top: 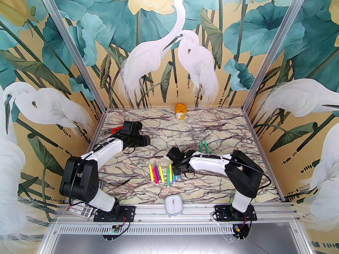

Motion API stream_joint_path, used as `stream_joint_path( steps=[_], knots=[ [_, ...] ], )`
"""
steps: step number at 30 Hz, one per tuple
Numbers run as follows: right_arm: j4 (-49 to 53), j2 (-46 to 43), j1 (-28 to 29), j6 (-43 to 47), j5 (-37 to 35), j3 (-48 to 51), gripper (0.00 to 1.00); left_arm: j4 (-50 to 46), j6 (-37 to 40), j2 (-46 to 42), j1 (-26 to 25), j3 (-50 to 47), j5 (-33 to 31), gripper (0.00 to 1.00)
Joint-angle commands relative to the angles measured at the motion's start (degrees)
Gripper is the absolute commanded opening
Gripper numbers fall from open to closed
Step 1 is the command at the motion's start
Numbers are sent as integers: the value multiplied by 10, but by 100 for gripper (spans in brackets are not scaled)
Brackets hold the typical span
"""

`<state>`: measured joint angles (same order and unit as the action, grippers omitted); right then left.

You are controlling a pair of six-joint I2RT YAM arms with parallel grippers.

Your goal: Open the pen caps

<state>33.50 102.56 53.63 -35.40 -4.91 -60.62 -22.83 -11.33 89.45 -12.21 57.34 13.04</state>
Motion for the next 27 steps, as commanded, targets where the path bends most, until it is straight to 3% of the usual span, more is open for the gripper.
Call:
stream_joint_path(
  steps=[1, 12, 17, 21, 27],
  knots=[
    [23, 17, 2, -7, -17, -21, 37, 8, 1, -17, 3, -7, 7, 58],
    [57, 37, 2, -4, -49, -38, 29, 16, -4, -13, 3, -8, 17, 58],
    [58, 53, 1, 2, -55, -42, 20, 18, -7, -13, 3, -7, 30, 58],
    [30, 27, -7, 15, -45, -27, 14, 31, -13, -8, 2, -11, 88, 59],
    [-21, -36, -22, 51, -21, 11, 12, 65, -22, -8, -22, -23, 148, 59]
  ],
)
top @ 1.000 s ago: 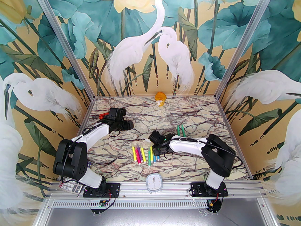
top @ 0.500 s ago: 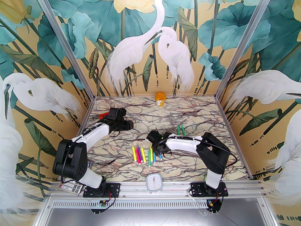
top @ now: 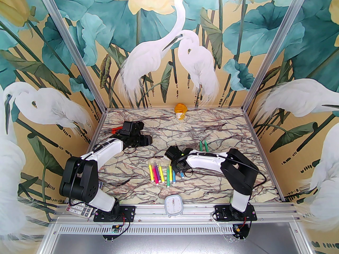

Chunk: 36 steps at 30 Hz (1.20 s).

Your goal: Open the pen caps

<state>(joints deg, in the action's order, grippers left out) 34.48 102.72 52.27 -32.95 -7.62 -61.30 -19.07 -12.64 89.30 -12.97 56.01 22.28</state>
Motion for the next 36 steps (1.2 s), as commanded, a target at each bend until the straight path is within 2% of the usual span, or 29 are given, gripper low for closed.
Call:
stream_joint_path(
  steps=[1, 18, 28, 36],
  knots=[
    [-38, -47, -11, 32, 9, 24, 12, 31, -10, -6, -20, -9, 64, 59],
    [-195, -234, -40, 108, 46, 141, 10, 147, -62, 10, -99, -11, 248, 60],
    [-227, -279, -40, 137, 58, 150, 10, 167, -73, 25, -136, -3, 290, 60],
    [-241, -295, -39, 148, 65, 154, 10, 167, -74, 35, -158, 11, 299, 58]
  ],
)
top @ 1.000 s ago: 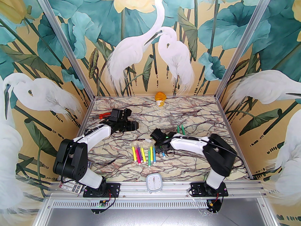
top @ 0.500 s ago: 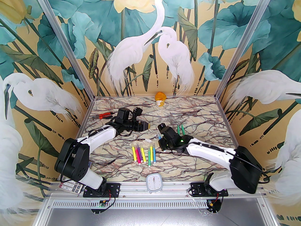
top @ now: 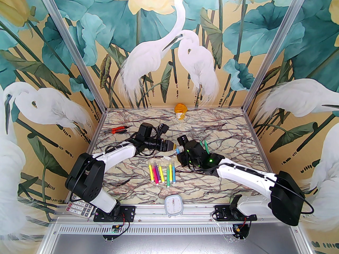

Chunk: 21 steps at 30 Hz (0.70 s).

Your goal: Open the pen caps

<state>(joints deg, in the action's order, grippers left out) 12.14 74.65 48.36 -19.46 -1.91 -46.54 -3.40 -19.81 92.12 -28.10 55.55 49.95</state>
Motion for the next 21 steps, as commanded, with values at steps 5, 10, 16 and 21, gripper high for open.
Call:
stream_joint_path(
  steps=[5, 10, 16, 21],
  knots=[
    [-19, -15, 0, 15, 17, 8, 10, 14, -7, 9, -11, 19, 21, 56],
    [-23, -10, 0, 15, 24, 10, 10, 21, -13, 9, -12, 19, 16, 53],
    [-22, -1, 0, 16, 30, 10, 10, 21, -17, 0, -12, 20, -1, 49],
    [-26, -2, 1, 17, 31, 11, 10, 22, -20, -1, -12, 21, 0, 41]
  ],
)
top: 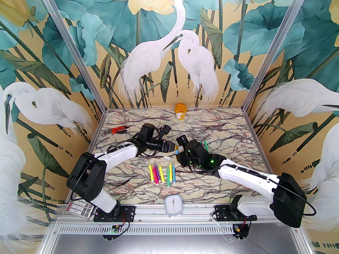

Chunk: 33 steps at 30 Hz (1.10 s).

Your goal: Open the pen caps

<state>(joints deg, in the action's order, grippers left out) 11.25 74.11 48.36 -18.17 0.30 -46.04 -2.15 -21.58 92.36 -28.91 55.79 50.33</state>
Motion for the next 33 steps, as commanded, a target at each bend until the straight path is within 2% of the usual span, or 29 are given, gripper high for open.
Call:
stream_joint_path(
  steps=[1, 6, 11, 20, 22, 26, 28, 33],
  knots=[
    [-17, 4, 0, 4, 9, 6, 10, 9, -3, -3, -4, 19, -4, 40],
    [-15, 15, 1, 6, 18, 3, 9, 11, -5, -3, -4, 19, -8, 33],
    [-14, 21, 2, 7, 19, 3, 8, 11, -7, -3, -4, 19, -11, 32],
    [-14, 21, 2, 8, 16, 1, 8, 16, -16, 3, -4, 21, -5, 20],
    [-14, 20, 3, 7, 12, 1, 12, 19, -19, 3, -4, 20, -4, 17],
    [-19, 20, 2, 4, 2, 6, 30, 21, -25, 5, -4, 23, -1, 13],
    [-26, 22, 3, 2, -1, 10, 36, 22, -30, 6, -4, 26, 6, 11],
    [-42, 29, 2, -1, -3, 17, 42, 45, -52, 5, -3, 27, 29, 10]
  ],
)
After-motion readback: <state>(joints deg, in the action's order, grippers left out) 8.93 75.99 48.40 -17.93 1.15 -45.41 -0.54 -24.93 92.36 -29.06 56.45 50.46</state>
